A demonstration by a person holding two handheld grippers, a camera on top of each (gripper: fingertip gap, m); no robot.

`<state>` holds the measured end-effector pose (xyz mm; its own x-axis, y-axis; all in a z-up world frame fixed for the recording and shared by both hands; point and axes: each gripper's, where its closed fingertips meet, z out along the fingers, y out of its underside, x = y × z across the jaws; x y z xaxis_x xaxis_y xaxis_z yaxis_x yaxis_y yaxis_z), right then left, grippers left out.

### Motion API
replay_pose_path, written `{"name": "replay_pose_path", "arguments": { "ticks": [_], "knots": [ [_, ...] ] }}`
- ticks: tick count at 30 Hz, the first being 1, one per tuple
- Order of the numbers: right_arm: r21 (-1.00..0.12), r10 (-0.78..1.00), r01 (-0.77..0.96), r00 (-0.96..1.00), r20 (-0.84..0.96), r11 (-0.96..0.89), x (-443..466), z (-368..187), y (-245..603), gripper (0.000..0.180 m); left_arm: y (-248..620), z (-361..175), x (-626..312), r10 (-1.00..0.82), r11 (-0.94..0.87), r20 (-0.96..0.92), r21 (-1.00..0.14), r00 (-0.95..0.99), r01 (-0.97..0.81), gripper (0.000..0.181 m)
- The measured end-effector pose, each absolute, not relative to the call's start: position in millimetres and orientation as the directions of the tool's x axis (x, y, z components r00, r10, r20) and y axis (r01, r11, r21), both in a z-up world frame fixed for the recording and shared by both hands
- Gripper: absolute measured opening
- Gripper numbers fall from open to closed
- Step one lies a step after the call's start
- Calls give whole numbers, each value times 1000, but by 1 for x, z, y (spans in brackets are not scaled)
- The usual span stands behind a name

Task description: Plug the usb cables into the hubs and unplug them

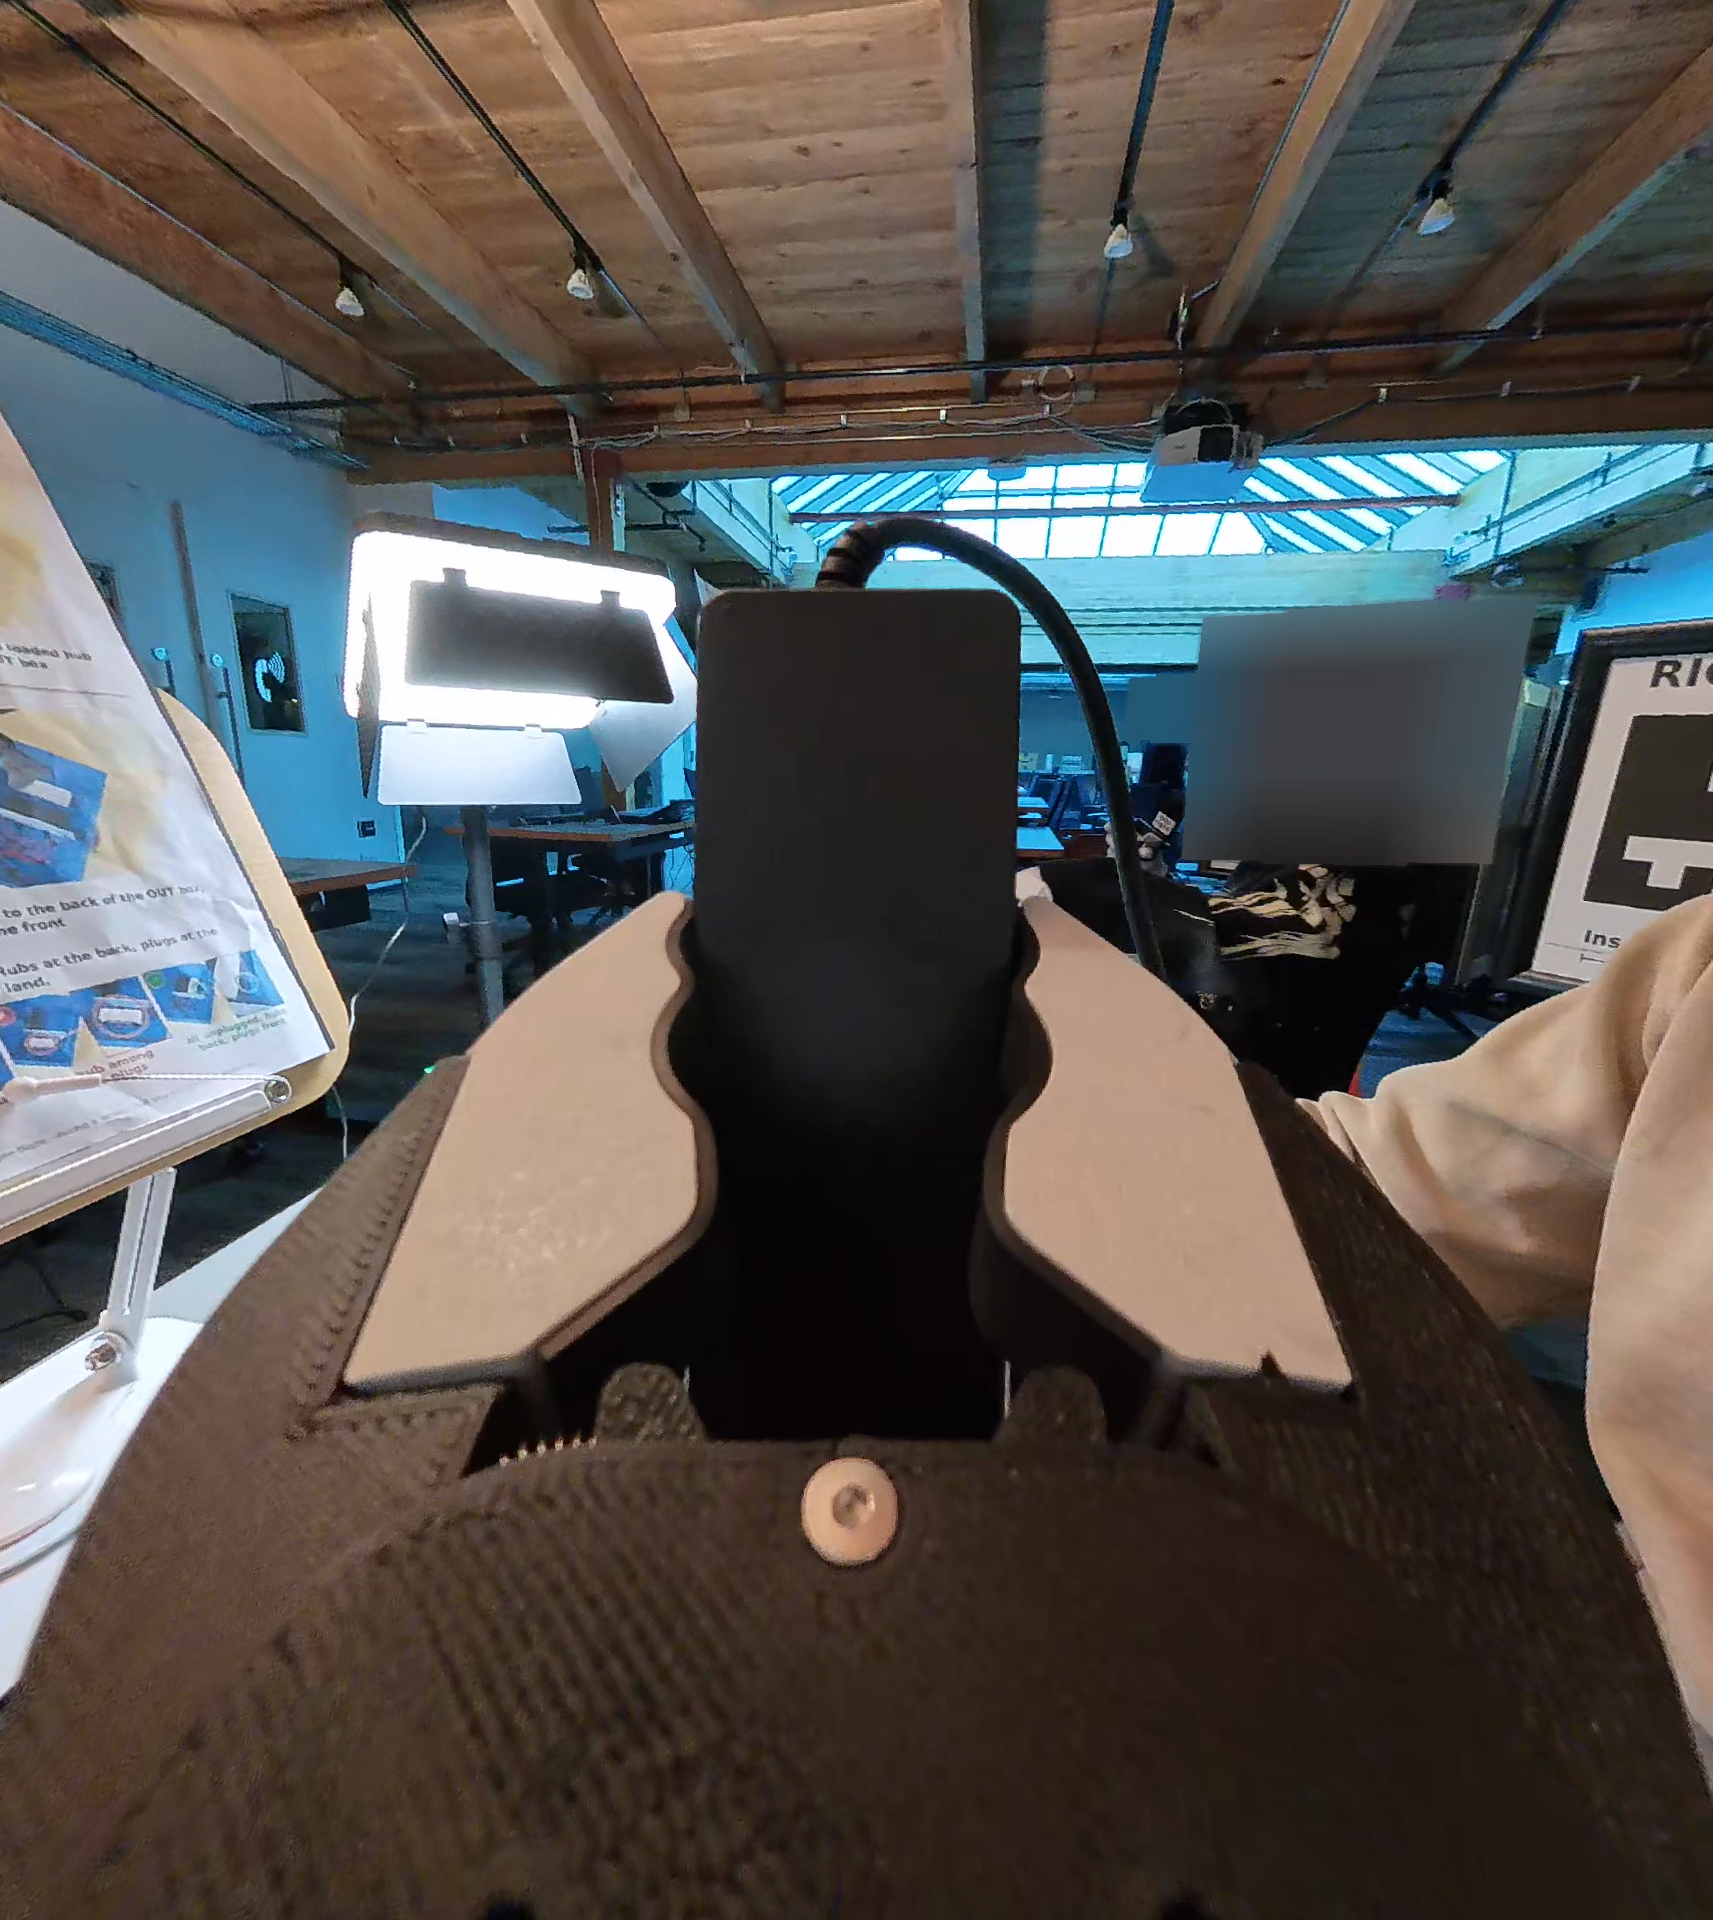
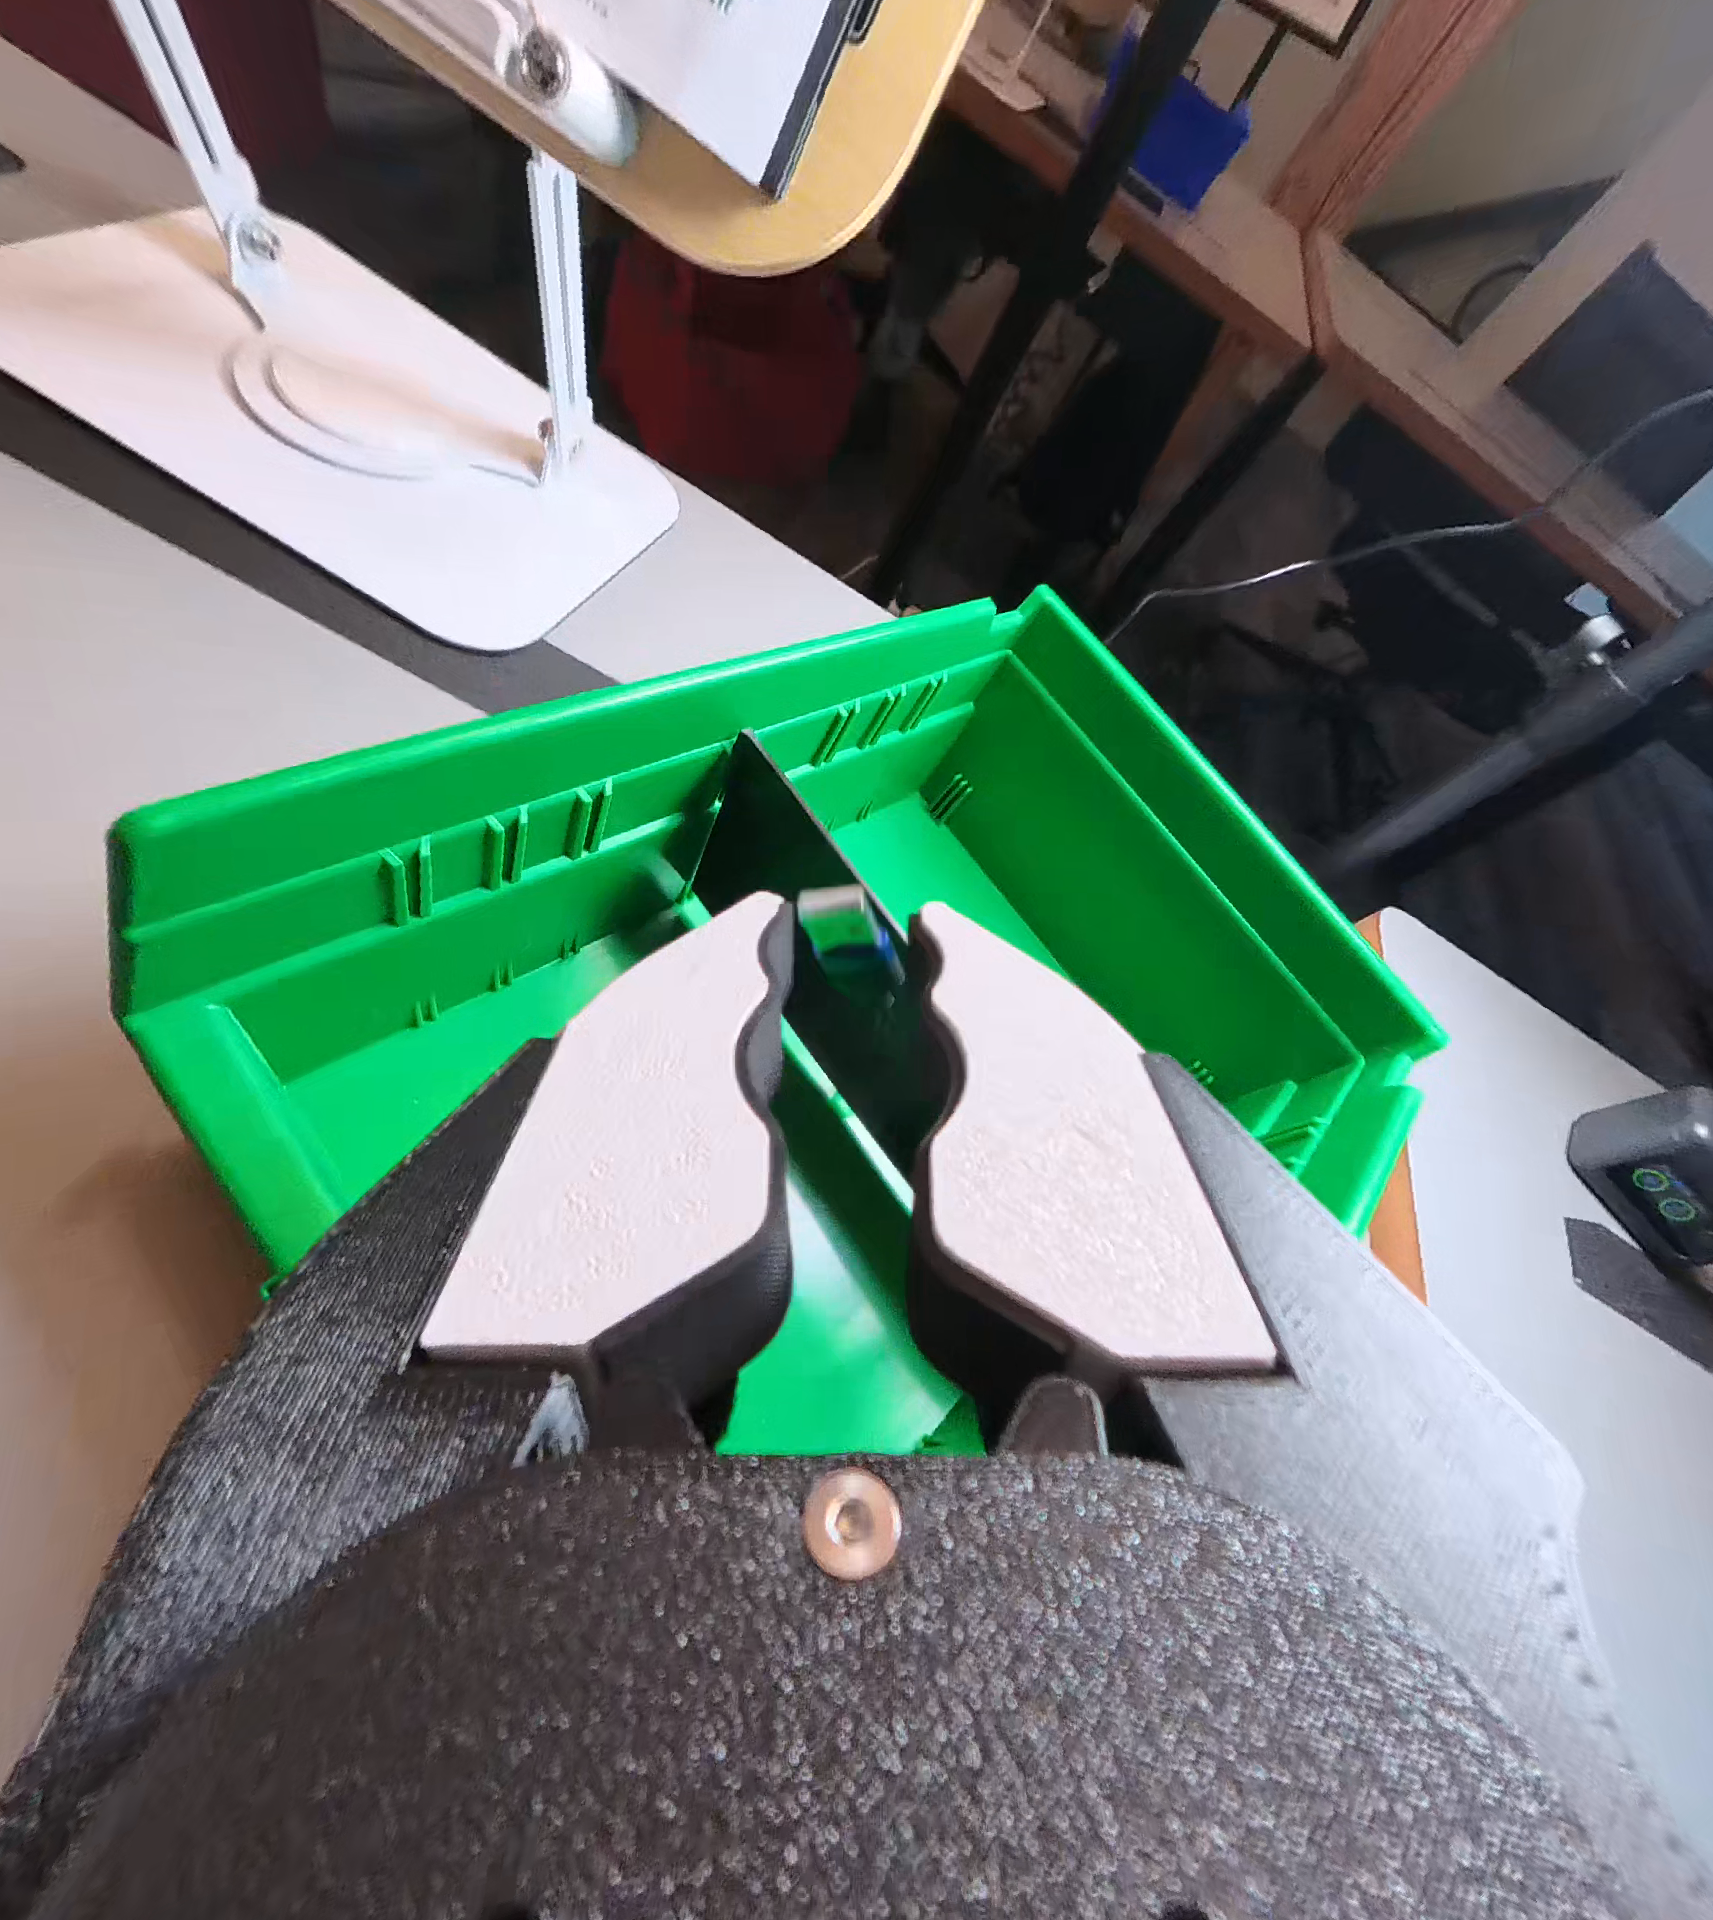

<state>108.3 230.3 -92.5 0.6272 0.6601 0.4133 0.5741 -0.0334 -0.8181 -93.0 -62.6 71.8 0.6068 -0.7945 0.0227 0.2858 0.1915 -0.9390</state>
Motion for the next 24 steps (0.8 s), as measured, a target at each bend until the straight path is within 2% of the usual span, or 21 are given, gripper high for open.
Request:
{"name": "replay_pose_path", "arguments": {
  "ticks": [3, 5, 8, 10, 13, 16, 22, 24],
  "knots": [
    [-867, 673, 498, 647, 357, -19, 111, -73, 223, 35, -60, 68, -89, -804, 175, 33, -941, 594, 289, 55],
    [-928, 761, 370, 592, 264, 34, 97, -47, 200, 38, -60, 66, -86, -815, 166, 39, -941, 578, 296, 55],
    [-991, 924, 122, 370, 97, 55, 64, 4, 134, 37, -61, 64, -78, -844, 147, 51, -935, 535, 322, 55],
    [-994, 972, 50, 210, 103, 94, 45, 30, 85, 37, -63, 62, -71, -868, 129, 63, -929, 492, 346, 55],
    [-984, 987, 74, -6, 163, 163, 19, 36, 14, 39, -66, 58, -59, -900, 100, 76, -922, 429, 373, 55],
    [-955, 966, 165, -119, 227, 245, -1, 19, -30, 42, -67, 52, -43, -919, 78, 76, -927, 386, 368, 55],
    [-940, 968, 260, -175, 178, 220, -22, -6, -60, 37, -70, 35, -9, -939, 78, 31, -951, 343, 301, 56],
    [-946, 973, 263, -178, 146, 190, -23, -8, -60, 28, -71, 30, -1, -940, 88, 11, -957, 341, 275, 56]
  ]
}}
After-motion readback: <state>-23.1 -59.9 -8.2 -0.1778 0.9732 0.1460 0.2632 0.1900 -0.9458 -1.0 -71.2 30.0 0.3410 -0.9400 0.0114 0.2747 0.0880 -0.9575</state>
